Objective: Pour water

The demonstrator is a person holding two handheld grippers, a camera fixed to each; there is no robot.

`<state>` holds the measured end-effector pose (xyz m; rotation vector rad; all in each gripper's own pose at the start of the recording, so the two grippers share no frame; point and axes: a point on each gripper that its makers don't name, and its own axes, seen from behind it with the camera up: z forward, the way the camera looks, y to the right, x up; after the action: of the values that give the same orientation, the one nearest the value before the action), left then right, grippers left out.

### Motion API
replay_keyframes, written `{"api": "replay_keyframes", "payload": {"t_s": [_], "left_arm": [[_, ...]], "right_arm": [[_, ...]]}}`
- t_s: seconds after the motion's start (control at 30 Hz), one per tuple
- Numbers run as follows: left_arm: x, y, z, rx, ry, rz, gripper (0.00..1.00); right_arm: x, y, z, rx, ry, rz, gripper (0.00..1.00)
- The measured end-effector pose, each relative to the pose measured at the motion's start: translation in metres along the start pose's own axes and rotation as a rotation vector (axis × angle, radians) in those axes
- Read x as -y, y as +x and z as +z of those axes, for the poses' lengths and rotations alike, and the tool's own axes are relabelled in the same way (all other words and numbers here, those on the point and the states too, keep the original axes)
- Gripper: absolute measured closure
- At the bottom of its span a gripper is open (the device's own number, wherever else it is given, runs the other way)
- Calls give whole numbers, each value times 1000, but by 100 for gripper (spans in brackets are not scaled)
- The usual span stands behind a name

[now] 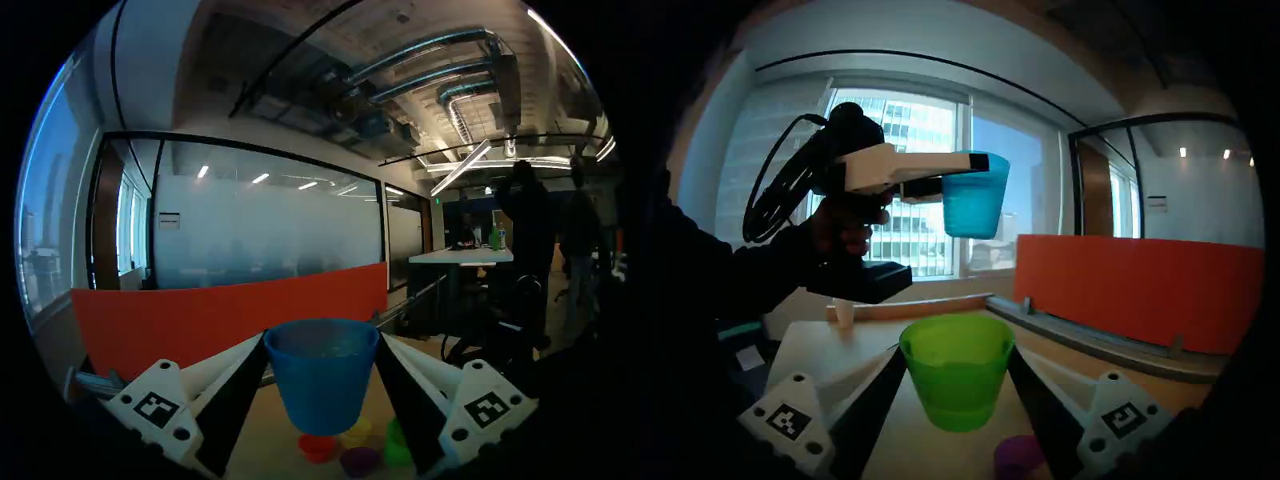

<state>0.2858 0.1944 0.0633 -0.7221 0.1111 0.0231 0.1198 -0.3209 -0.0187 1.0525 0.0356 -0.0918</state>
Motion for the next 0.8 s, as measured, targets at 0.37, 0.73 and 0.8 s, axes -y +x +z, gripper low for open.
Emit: {"api": "replay_keyframes", "payload": {"t_s": [0.37, 0.73, 0.8], "left_arm": [[5, -25, -4, 42, 18, 16, 12], [2, -48, -7, 66, 14, 2, 12], [1, -50, -8, 67, 12, -2, 12]], "right_arm": [[-6, 0, -8, 15, -27, -8, 10], [-17, -2, -25, 32, -57, -10, 10], [-19, -2, -29, 34, -62, -9, 10]]}}
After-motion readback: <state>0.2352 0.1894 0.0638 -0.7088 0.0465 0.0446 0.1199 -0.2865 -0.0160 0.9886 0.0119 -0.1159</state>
